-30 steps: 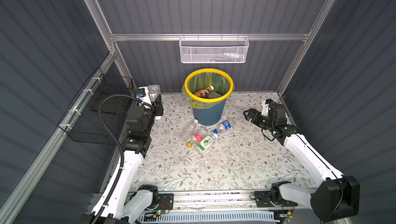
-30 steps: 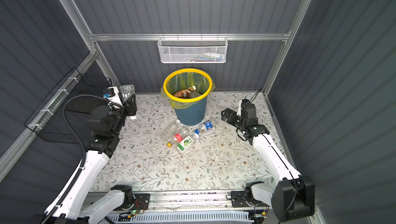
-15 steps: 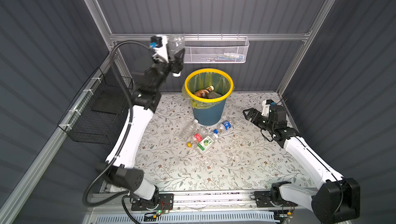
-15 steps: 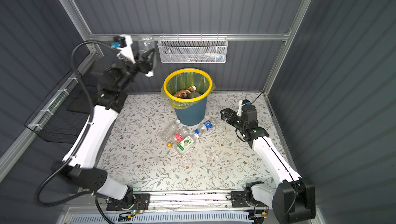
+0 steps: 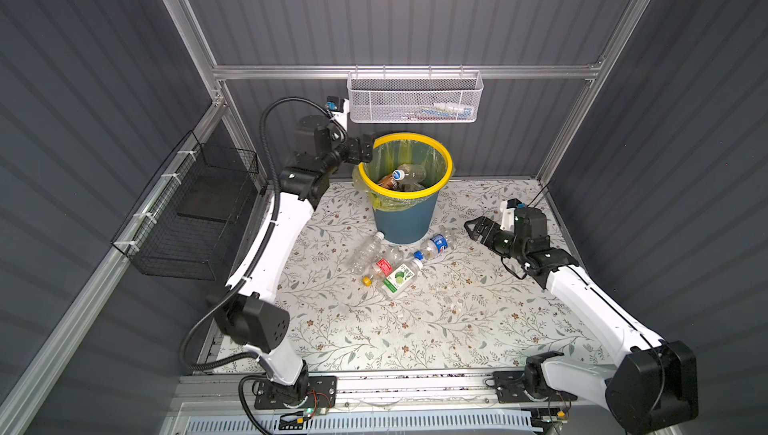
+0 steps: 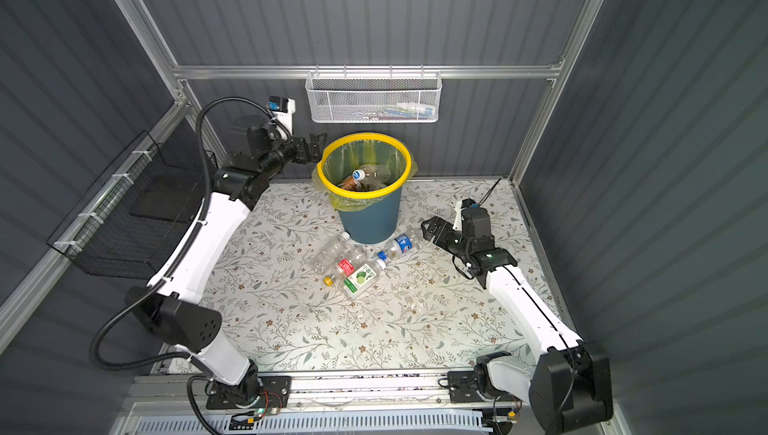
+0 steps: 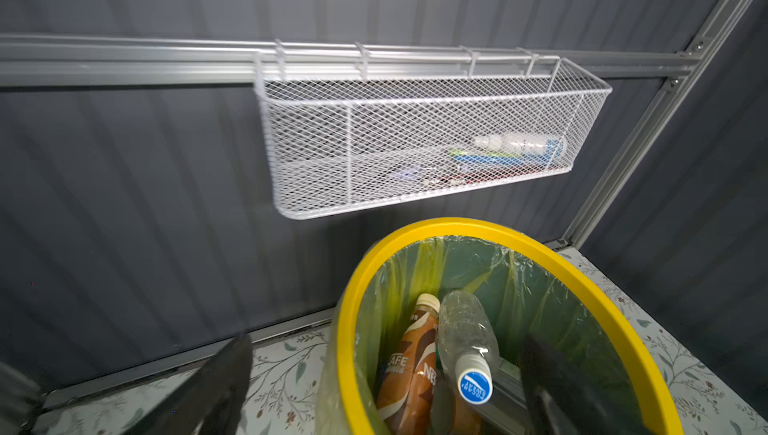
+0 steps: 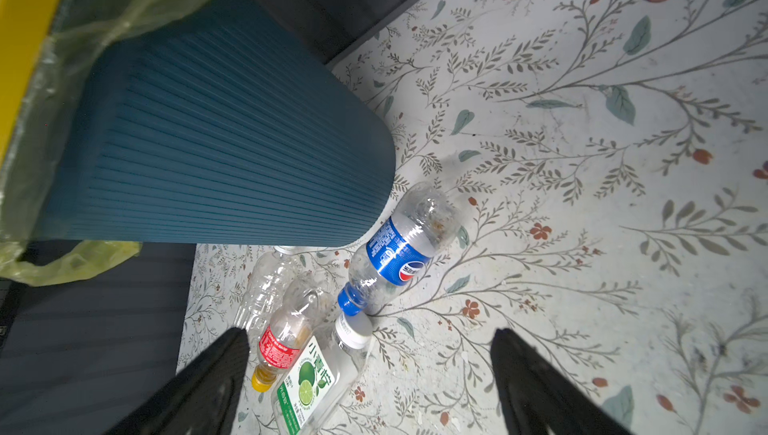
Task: Throw the plastic bottles in the bin
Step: 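Withdraw the left arm while the right gripper lowers onto the Pepsi bottle and grasps it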
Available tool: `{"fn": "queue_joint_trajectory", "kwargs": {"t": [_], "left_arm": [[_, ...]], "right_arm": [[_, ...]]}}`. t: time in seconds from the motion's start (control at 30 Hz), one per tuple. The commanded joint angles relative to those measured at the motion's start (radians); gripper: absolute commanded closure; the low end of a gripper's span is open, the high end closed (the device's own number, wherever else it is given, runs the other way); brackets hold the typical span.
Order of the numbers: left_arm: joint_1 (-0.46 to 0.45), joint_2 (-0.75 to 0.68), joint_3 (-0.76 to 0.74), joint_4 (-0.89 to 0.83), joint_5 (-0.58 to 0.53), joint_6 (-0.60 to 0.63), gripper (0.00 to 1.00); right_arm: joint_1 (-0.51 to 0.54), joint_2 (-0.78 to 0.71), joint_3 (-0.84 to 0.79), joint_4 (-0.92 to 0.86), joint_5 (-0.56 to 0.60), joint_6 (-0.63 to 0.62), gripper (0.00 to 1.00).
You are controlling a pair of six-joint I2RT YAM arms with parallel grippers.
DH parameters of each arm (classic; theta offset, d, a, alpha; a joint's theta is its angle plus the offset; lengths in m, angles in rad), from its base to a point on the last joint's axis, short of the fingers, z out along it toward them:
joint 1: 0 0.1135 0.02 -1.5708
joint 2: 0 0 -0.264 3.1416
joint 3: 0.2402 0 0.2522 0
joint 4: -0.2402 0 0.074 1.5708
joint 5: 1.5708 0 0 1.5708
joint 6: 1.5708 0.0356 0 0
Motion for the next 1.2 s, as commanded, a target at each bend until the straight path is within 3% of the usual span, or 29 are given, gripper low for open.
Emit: {"fn": "queue_joint_trajectory", "kwargs": {"t": [0.0, 0.13, 0.33, 0.53, 0.7, 1.17], "left_arm": [[0.074, -0.095, -0.131, 0.015, -0.004, -0.022, 0.0], [0.162, -0.192, -0.313, -0.003, -0.005, -0.042, 0.0], [0.243, -0.303, -0.549, -0.04, -0.011, -0.047, 0.0], [0.266, -0.389, -0.72, -0.039, -0.025, -0.025, 0.0], [0.277, -0.416, -0.792, -0.005, -0.04, -0.02, 0.0], [0.28, -0.407, -0.811, 0.006, 0.001, -0.029, 0.0]], "right_arm": [[0.037, 0.051, 0.043, -0.092, 0.073, 0.046, 0.07], [0.106, 0.116, 0.058, -0.108, 0.154, 0.181, 0.06], [0.165, 0.217, 0.049, -0.052, 0.17, 0.394, 0.07], [0.19, 0.302, 0.094, -0.023, 0.195, 0.489, 0.07], [0.2, 0.392, 0.164, -0.034, 0.197, 0.504, 0.07], [0.222, 0.579, 0.267, 0.02, 0.173, 0.571, 0.11]]}}
